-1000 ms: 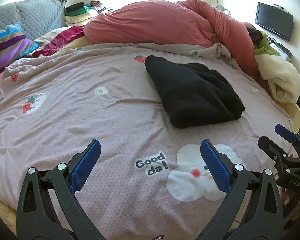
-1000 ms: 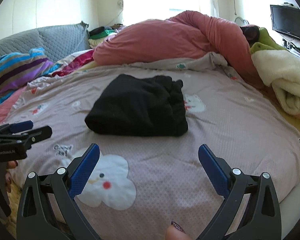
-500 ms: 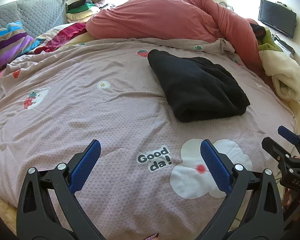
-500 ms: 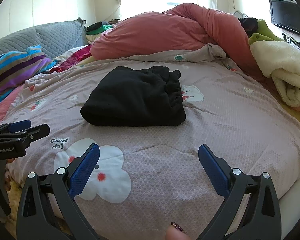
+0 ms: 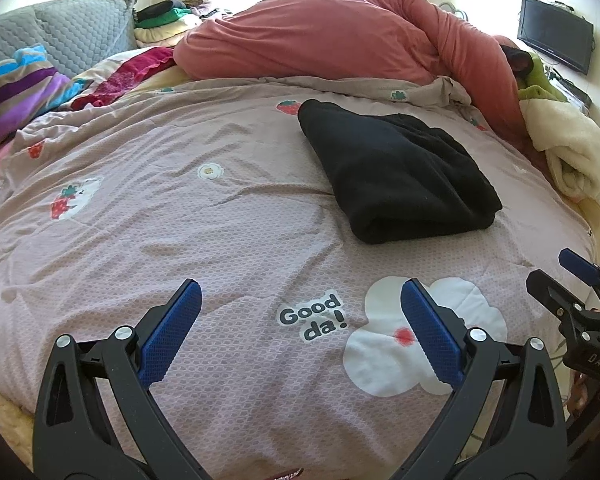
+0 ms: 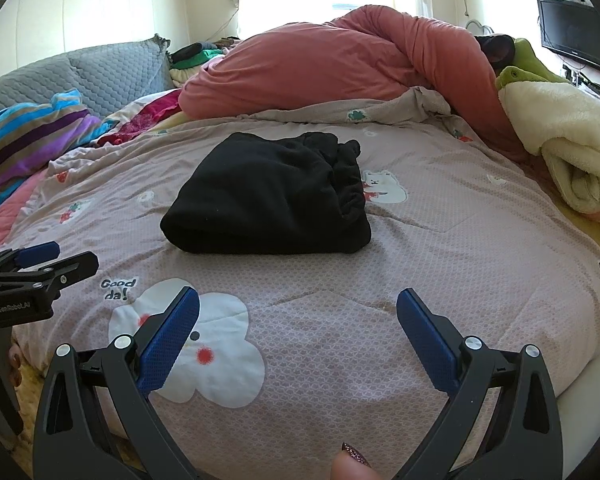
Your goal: Fold small clothes
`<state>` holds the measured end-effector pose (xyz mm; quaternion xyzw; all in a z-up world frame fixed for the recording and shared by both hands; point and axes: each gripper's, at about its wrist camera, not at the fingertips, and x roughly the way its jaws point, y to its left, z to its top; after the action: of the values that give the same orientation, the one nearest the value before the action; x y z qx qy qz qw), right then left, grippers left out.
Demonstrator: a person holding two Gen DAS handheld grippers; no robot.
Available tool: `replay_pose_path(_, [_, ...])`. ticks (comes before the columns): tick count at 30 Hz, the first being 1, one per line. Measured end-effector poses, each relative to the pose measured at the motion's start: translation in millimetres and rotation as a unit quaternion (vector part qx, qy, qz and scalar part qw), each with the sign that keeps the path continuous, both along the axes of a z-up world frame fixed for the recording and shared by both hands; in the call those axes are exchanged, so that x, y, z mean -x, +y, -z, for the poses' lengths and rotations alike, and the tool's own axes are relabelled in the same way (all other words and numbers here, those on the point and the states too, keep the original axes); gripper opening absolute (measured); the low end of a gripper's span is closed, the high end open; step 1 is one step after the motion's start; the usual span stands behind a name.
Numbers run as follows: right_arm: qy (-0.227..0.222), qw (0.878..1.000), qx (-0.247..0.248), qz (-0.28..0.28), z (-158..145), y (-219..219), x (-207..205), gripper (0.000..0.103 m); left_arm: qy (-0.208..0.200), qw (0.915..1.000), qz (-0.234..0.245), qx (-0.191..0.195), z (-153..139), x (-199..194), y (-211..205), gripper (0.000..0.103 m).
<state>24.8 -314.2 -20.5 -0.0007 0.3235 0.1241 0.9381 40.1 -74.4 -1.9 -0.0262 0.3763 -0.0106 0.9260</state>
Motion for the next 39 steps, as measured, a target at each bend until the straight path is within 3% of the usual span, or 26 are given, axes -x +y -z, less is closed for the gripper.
replay_pose_path(39, [0.005, 1.000, 0.001, 0.002, 4.3, -0.1, -1.2, 0.098, 0.003, 0.9998, -0.008, -0.019, 0.7, 3.2, 1.3, 0.093])
